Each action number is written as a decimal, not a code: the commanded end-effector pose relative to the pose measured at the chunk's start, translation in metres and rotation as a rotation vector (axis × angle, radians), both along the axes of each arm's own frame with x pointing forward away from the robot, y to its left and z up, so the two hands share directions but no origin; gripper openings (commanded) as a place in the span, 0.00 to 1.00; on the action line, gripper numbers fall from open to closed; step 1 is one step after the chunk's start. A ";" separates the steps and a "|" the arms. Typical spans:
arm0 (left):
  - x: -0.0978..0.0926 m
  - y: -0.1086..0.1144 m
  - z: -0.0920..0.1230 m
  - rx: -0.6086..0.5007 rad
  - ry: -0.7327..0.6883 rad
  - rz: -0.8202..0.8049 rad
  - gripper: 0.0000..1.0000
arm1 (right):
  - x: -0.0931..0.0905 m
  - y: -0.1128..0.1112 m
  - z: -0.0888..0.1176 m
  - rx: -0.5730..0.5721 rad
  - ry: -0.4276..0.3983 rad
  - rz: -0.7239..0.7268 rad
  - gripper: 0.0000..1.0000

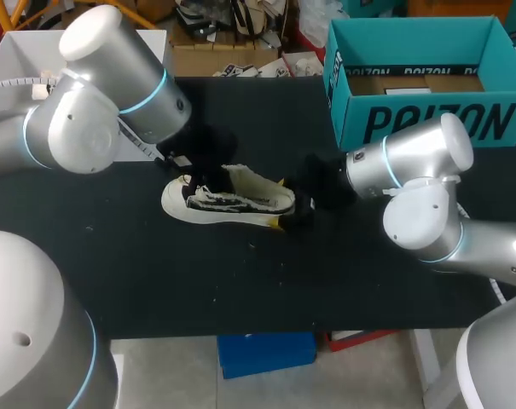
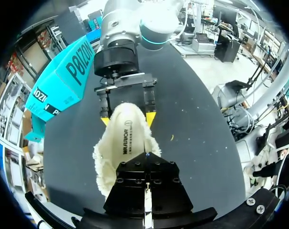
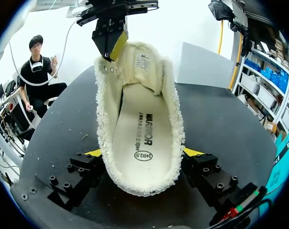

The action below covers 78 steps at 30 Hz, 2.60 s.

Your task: Take the shoe out of the shoebox, open the shoe tongue, remove and reinsert the insole, then place the shoe into the shoebox

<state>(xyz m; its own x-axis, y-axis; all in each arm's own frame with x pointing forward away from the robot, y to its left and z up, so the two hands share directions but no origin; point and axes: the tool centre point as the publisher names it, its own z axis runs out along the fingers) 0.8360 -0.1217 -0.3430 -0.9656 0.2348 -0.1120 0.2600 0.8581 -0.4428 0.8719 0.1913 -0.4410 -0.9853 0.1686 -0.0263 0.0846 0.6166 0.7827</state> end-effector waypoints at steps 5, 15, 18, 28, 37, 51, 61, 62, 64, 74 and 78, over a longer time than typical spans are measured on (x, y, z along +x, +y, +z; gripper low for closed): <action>0.012 -0.007 0.012 0.064 0.073 -0.021 0.00 | 0.001 0.002 -0.002 -0.004 0.001 -0.002 0.00; 0.043 -0.019 0.015 0.190 0.243 -0.058 0.00 | 0.001 0.002 -0.002 -0.004 0.001 -0.002 0.00; 0.050 -0.024 0.015 0.228 0.273 -0.067 0.00 | 0.001 0.002 -0.002 -0.004 0.001 -0.002 0.00; 0.047 -0.026 0.006 0.263 0.307 -0.088 0.00 | 0.001 0.002 -0.002 -0.004 0.001 -0.002 0.00; 0.041 -0.015 0.000 0.282 0.324 -0.093 0.00 | 0.001 0.002 -0.002 -0.004 0.001 -0.002 0.00; 0.036 -0.014 0.000 0.290 0.302 -0.145 0.00 | 0.001 0.002 -0.002 -0.004 0.001 -0.002 0.00; 0.018 -0.005 -0.017 0.326 0.261 -0.126 0.00 | 0.001 0.002 -0.002 -0.004 0.001 -0.002 0.00; 0.017 -0.004 -0.018 0.326 0.259 -0.123 0.00 | 0.001 0.002 -0.002 -0.004 0.001 -0.002 0.00; 0.015 -0.002 -0.020 0.324 0.277 -0.134 0.00 | 0.001 0.002 -0.002 -0.004 0.001 -0.002 0.00; 0.004 0.001 -0.036 0.337 0.287 -0.122 0.00 | 0.001 0.002 -0.002 -0.004 0.001 -0.002 0.00; 0.002 -0.001 -0.042 0.319 0.296 -0.117 0.00 | 0.001 0.002 -0.002 -0.004 0.001 -0.002 0.00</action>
<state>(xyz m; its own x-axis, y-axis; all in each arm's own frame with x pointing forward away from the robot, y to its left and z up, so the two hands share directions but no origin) 0.8381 -0.1221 -0.3771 -0.9100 0.3216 0.2618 0.2672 0.9375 -0.2230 0.8719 0.1913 -0.4410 -0.9854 0.1685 -0.0263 0.0846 0.6165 0.7828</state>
